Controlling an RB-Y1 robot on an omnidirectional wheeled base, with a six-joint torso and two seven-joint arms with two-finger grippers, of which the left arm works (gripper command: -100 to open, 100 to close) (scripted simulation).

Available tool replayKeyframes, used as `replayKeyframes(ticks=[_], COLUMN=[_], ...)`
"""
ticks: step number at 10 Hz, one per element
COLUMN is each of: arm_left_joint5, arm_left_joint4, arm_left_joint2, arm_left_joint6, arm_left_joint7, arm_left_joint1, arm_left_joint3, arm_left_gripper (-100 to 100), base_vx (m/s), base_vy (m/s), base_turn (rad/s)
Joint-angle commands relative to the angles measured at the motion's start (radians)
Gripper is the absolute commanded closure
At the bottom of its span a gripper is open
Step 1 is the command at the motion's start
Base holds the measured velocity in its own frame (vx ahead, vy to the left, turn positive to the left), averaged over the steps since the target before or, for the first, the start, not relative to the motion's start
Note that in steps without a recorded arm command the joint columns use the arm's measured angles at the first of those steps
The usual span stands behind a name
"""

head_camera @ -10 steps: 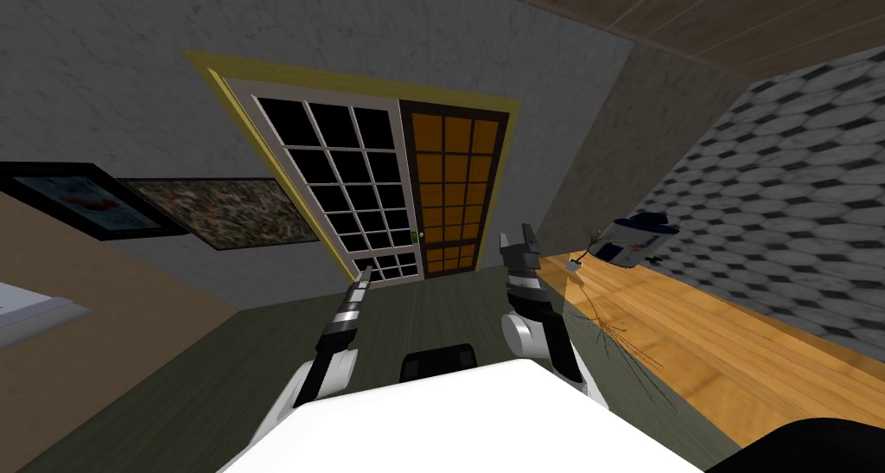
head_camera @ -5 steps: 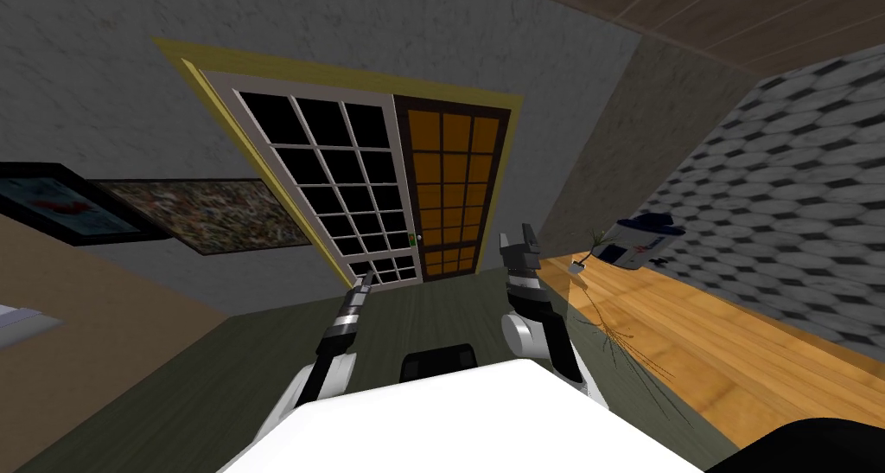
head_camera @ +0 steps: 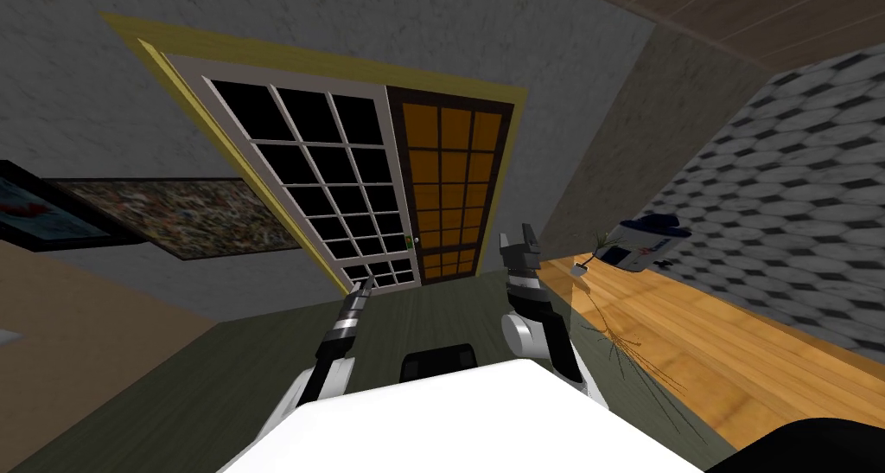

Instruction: Pull the door open

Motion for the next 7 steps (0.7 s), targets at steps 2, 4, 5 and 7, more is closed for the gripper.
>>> replayKeyframes(ticks=[2,4,5,7], arm_left_joint5=[-0.006,-0.010,-0.013,-0.017], arm_left_joint4=[0.064,0.108,0.129,0.172], arm_left_joint2=[0.006,0.010,0.012,0.015], arm_left_joint6=[-0.026,-0.041,-0.049,-0.065], arm_left_joint7=[-0.051,-0.087,-0.105,-0.140], arm_left_joint1=[-0.014,-0.024,-0.028,-0.038], arm_left_joint3=[0.012,0.020,0.024,0.032], arm_left_gripper=[-100,-100,-100,-100], base_vx=[0.091,0.100,0.096,0.107], base_vy=[-0.031,-0.035,-0.045,-0.042], base_turn=[-0.005,-0.005,-0.006,-0.004])
